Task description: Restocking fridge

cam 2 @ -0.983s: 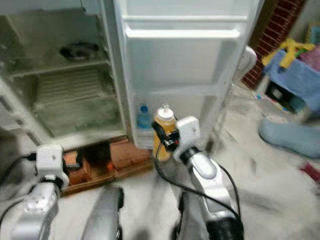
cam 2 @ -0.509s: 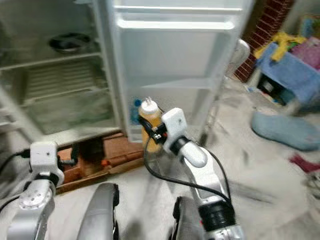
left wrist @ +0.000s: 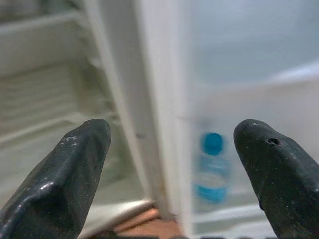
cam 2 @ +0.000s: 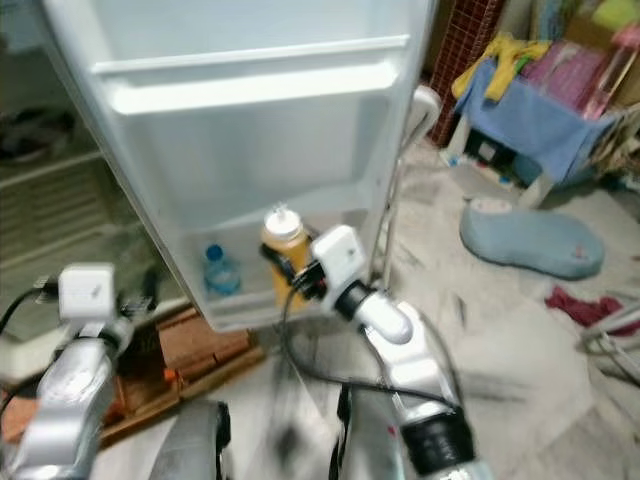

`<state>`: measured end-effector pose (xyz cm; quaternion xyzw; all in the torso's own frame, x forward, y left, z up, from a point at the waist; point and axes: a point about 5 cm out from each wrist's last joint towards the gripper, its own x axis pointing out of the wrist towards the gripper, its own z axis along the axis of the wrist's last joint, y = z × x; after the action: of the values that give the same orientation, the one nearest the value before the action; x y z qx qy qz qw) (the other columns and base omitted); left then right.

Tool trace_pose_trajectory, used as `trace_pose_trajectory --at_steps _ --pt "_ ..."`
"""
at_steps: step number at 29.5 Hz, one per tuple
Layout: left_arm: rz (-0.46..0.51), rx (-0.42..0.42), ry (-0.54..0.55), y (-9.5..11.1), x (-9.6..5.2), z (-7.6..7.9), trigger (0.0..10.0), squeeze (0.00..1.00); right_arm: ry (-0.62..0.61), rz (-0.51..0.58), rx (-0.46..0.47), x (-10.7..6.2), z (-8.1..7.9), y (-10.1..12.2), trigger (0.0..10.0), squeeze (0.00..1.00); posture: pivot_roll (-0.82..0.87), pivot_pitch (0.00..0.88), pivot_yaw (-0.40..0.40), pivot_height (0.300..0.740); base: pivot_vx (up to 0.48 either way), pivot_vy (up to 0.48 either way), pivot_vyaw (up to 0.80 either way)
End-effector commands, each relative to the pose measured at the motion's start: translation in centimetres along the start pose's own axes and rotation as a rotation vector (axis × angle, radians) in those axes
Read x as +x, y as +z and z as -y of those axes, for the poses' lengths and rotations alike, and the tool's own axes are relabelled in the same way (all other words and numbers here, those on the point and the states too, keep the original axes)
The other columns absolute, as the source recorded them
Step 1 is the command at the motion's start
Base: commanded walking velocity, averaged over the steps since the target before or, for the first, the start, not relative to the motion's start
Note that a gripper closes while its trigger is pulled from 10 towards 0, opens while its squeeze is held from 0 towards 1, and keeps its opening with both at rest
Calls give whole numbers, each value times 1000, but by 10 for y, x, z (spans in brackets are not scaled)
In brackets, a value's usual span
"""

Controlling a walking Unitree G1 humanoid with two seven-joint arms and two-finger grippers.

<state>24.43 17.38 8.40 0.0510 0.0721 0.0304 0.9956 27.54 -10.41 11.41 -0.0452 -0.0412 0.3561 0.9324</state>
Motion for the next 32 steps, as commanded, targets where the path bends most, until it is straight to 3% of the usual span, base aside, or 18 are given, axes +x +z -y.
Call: trace_pose_trajectory --at_steps 1,13,16,22,28,32 --pt "-33 31 57 -8 -6 -17 10000 0 60 59 -3 10 -13 11 10000 0 109 44 3 605 0 0 800" --pt "-32 35 50 -7 -3 -17 10000 0 143 48 2 7 -21 10 10000 0 101 42 11 605 0 0 777" --pt "-32 37 46 -8 -2 -17 10000 0 128 51 1 8 -20 10 10000 0 101 41 11 605 0 0 0" --pt "-26 28 33 -7 -3 -16 10000 0 29 65 -9 15 -12 12 10000 0 108 41 9 605 0 0 0" --pt "-32 28 29 -9 -4 -14 10000 0 -149 99 -52 25 2 18 10000 0 107 45 9 605 0 0 0" --pt "-30 27 29 -9 -3 -14 10000 0 -210 117 -23 30 8 23 10000 0 107 47 11 605 0 0 0"
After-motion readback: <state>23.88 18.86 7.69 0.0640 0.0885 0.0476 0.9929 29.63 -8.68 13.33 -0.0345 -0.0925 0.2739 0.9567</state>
